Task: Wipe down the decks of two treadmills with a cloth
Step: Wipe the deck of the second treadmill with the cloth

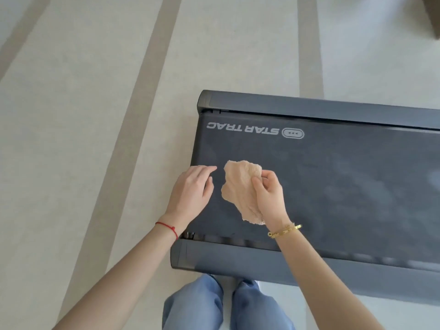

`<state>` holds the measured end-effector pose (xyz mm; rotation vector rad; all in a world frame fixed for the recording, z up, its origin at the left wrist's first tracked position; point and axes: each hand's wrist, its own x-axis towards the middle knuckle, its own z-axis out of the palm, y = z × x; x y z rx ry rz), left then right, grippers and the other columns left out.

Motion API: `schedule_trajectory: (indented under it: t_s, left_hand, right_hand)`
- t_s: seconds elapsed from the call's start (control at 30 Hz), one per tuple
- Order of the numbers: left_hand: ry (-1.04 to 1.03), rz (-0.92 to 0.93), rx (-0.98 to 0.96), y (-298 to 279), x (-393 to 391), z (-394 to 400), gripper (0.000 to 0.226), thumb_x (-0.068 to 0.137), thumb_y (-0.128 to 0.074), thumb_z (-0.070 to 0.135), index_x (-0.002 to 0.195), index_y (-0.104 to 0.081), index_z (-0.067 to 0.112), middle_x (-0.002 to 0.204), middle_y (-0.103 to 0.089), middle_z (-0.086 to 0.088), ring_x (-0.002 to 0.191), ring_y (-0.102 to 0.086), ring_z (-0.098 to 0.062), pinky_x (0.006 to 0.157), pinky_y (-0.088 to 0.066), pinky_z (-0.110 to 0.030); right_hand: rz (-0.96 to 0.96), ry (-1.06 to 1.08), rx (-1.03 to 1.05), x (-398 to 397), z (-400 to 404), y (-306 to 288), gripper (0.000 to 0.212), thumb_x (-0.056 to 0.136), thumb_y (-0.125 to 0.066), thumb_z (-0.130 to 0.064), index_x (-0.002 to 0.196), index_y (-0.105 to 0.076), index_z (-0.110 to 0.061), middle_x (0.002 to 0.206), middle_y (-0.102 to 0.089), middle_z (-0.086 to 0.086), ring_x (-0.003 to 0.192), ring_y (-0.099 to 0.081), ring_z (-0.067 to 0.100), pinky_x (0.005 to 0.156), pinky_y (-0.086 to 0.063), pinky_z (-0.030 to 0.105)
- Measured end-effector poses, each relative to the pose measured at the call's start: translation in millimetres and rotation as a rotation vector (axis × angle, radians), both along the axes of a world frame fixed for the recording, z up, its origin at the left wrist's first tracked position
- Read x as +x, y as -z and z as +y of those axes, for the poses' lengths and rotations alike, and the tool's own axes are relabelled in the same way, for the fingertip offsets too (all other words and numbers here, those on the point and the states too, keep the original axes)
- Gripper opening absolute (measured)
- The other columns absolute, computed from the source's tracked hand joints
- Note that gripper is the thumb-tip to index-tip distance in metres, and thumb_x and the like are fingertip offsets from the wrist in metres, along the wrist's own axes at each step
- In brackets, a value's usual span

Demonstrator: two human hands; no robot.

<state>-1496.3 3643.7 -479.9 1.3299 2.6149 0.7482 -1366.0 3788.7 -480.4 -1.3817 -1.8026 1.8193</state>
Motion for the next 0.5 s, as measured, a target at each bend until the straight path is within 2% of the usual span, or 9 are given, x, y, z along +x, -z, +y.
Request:
schedule_trajectory:
  t_s: [0.07,0.17,0.23,0.33,0.43,0.5]
  left_hand:
    - [-0.005,0.017,0.002,50.0,-13.1,9.5,0.028,0.093,-0.057,0.004,0.119,-0.067,0.006,0.113,-0.071,-0.005,0.103,-0.065,-0.024,0.086,-0.054,-0.039]
    - [-0.013,0.040,0.002,125.5,-30.8,17.9,0.029,0.095,-0.055,0.006,0.122,-0.066,0.006,0.116,-0.070,-0.006,0.106,-0.064,-0.023,0.089,-0.053,-0.038]
    - [-0.007,0.057,-0.004,171.9,-40.1,21.6,0.029,0.096,-0.054,0.007,0.122,-0.066,0.006,0.116,-0.070,-0.006,0.107,-0.064,-0.024,0.089,-0.052,-0.039]
    - [0.006,0.099,-0.006,229.4,-50.7,25.4,0.029,0.096,-0.053,0.009,0.122,-0.066,0.007,0.115,-0.069,-0.006,0.107,-0.063,-0.025,0.088,-0.051,-0.040]
    - [0.033,0.143,-0.003,268.9,-56.1,29.1,0.029,0.096,-0.053,0.010,0.122,-0.066,0.007,0.114,-0.069,-0.006,0.108,-0.063,-0.025,0.088,-0.052,-0.041]
    - [0.048,0.174,0.005,286.5,-57.4,31.9,0.030,0.096,-0.053,0.010,0.123,-0.065,0.007,0.115,-0.069,-0.006,0.109,-0.062,-0.025,0.087,-0.052,-0.041]
  right_hand:
    - [0.018,-0.035,0.025,-18.4,14.4,51.4,0.009,0.098,-0.045,-0.018,0.102,-0.052,-0.020,0.085,-0.064,0.012,0.076,-0.058,0.023,0.067,-0.049,0.039]
    - [0.004,-0.076,0.102,-42.5,35.7,127.4,0.010,0.099,-0.040,-0.022,0.105,-0.047,-0.019,0.079,-0.057,0.001,0.071,-0.053,0.014,0.063,-0.044,0.033]
    - [-0.022,-0.099,0.194,-52.7,52.4,174.2,0.010,0.100,-0.038,-0.023,0.105,-0.043,-0.018,0.073,-0.053,-0.006,0.064,-0.048,0.010,0.056,-0.040,0.025]
    - [-0.043,-0.130,0.364,-57.8,77.2,230.4,0.007,0.100,-0.037,-0.023,0.105,-0.039,-0.018,0.066,-0.051,-0.005,0.053,-0.044,0.008,0.044,-0.034,0.018]
    - [-0.055,-0.147,0.547,-54.2,98.8,269.6,0.005,0.100,-0.036,-0.018,0.105,-0.036,-0.018,0.063,-0.053,0.000,0.052,-0.049,0.017,0.047,-0.034,0.029]
    - [-0.079,-0.148,0.657,-52.1,109.1,286.5,0.013,0.098,-0.037,-0.012,0.111,-0.037,-0.013,0.065,-0.055,0.004,0.054,-0.051,0.026,0.052,-0.033,0.032]
